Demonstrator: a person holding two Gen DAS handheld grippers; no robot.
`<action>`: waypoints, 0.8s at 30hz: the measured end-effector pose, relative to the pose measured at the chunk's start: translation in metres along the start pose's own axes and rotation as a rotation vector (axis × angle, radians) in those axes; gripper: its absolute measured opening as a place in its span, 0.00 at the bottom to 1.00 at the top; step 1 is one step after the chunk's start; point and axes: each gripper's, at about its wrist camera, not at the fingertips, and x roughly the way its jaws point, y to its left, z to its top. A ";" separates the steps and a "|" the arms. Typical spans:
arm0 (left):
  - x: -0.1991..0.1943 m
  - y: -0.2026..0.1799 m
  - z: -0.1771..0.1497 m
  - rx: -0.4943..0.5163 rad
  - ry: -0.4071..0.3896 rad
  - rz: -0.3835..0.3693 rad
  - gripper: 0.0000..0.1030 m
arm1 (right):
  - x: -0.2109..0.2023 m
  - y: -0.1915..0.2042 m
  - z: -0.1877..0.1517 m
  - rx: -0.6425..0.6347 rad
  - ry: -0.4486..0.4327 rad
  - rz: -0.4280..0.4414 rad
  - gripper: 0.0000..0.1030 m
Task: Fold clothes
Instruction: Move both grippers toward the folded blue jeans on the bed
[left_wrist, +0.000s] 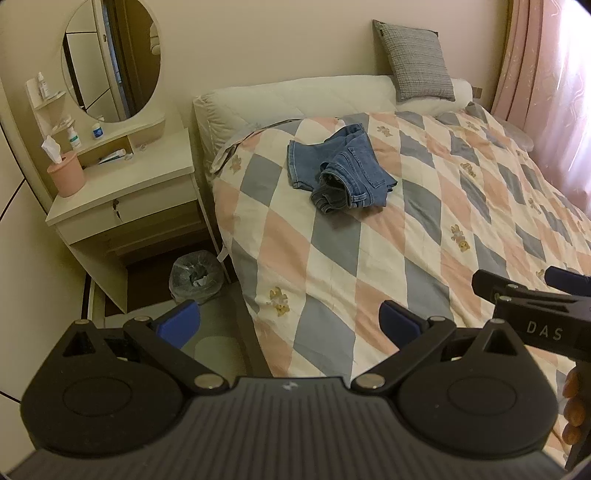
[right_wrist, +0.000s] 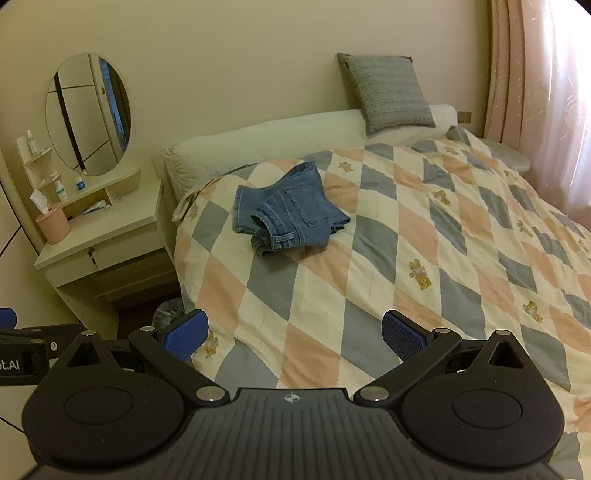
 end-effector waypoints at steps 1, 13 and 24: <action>0.001 0.000 0.000 -0.001 0.004 0.001 0.99 | -0.001 -0.001 0.000 0.007 -0.005 0.003 1.00; 0.007 0.001 -0.002 -0.019 0.052 0.007 0.99 | 0.005 -0.011 0.002 0.022 0.021 0.008 1.00; 0.025 0.003 0.001 -0.031 0.101 -0.019 0.99 | 0.022 -0.010 0.007 0.005 0.051 0.006 1.00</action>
